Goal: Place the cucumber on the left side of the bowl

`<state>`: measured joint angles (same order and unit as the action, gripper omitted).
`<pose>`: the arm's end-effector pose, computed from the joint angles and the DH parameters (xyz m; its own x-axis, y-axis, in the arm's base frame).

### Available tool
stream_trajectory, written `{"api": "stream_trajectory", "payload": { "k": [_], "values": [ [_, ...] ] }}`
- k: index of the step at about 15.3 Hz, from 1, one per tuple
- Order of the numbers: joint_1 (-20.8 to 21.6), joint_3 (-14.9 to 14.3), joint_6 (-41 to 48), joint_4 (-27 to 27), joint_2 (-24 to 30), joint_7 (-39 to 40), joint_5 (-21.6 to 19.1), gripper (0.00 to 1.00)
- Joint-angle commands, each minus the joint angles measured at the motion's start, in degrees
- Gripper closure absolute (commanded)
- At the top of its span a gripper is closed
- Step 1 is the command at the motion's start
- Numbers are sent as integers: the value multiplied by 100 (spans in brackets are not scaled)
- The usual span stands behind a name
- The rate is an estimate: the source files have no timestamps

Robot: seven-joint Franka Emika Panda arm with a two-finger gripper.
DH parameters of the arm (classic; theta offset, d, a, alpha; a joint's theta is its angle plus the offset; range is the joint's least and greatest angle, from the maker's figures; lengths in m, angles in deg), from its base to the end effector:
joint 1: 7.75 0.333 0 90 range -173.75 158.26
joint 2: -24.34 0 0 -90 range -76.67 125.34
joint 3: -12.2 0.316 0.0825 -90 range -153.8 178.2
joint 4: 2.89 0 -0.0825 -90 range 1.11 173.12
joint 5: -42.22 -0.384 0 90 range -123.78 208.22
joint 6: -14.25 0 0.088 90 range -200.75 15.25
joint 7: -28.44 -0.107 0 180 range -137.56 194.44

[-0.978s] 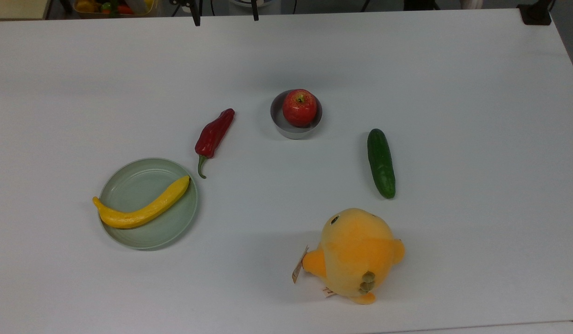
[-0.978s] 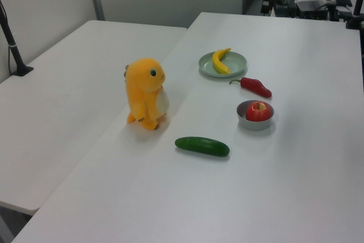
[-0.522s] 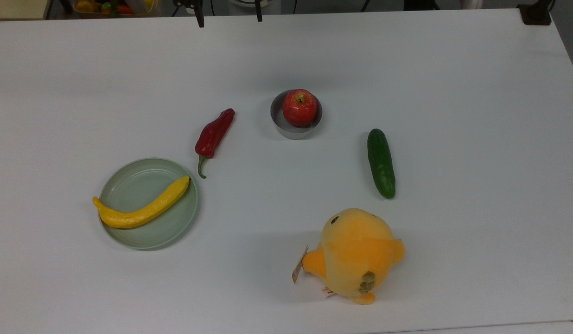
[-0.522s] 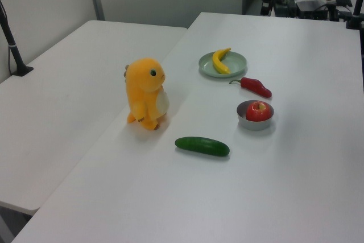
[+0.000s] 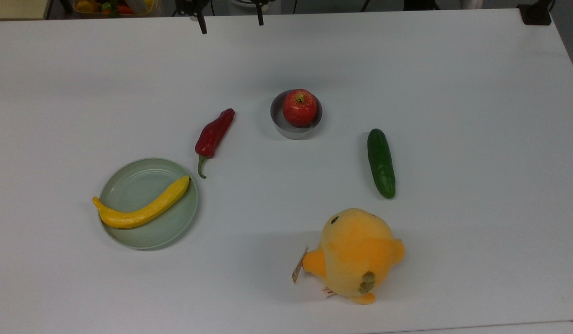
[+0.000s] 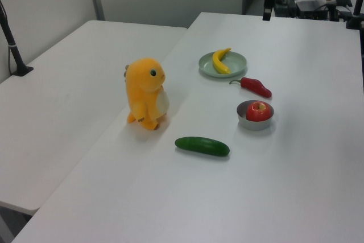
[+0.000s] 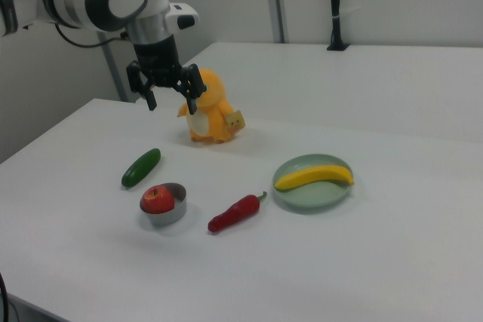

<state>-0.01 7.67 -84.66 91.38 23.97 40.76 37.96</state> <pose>0.5684 0.0389 0.5997 0.9627 0.2559 0.0880 0.2613 -0.9636 -0.0560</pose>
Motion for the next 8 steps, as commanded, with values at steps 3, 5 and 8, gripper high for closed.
{"api": "stream_trajectory", "payload": {
  "k": [3, 5, 8],
  "values": [
    [9, 118, -93, 242, -165, 1659, 4, 0],
    [-26, 215, -111, 303, -183, 1624, 4, 0],
    [9, 399, -120, 374, -235, 1361, 4, 0]
  ]
}}
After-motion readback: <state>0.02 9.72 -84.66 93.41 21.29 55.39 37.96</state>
